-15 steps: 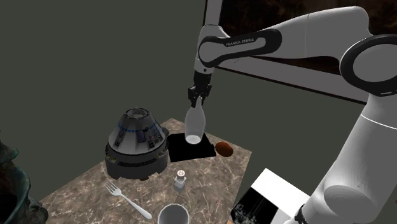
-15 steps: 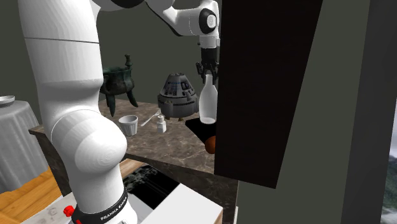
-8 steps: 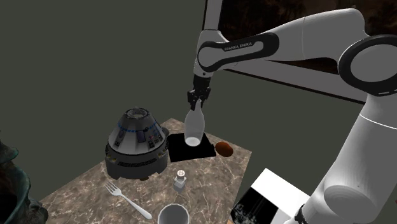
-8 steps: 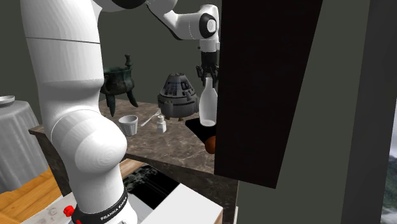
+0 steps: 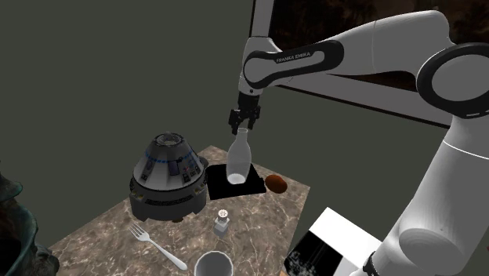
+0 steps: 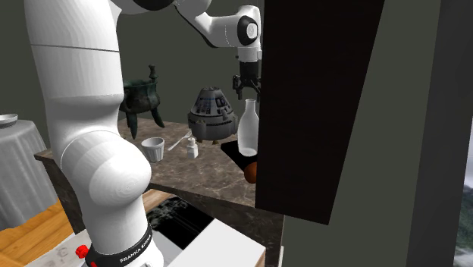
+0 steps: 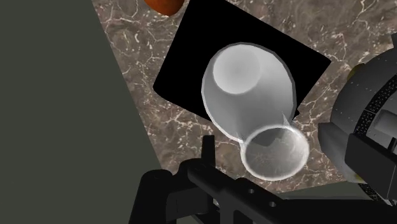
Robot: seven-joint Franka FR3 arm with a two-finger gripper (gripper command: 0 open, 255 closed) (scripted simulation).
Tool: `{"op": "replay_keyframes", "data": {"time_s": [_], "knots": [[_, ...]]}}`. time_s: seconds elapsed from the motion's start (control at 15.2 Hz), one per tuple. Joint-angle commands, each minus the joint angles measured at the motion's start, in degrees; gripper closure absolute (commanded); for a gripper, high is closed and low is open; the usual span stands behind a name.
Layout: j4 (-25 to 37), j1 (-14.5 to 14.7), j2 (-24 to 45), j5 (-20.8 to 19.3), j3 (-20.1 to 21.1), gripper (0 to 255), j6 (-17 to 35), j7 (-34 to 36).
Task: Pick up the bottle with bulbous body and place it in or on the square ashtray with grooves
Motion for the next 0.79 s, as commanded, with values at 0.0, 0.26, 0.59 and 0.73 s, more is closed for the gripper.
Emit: {"op": "replay_keyframes", "data": {"time_s": [0.0, 0.26, 0.59, 0.73], "knots": [[1.4, 0.0, -0.5, 0.1, 0.0, 0, -1.8, -0.1], [5.6, 0.0, -1.4, 0.3, 0.0, 0, -6.9, -0.2], [5.6, 0.0, -1.4, 0.3, 0.0, 0, -6.9, -0.2], [5.6, 0.0, -1.4, 0.3, 0.0, 0, -6.9, -0.2]]}}
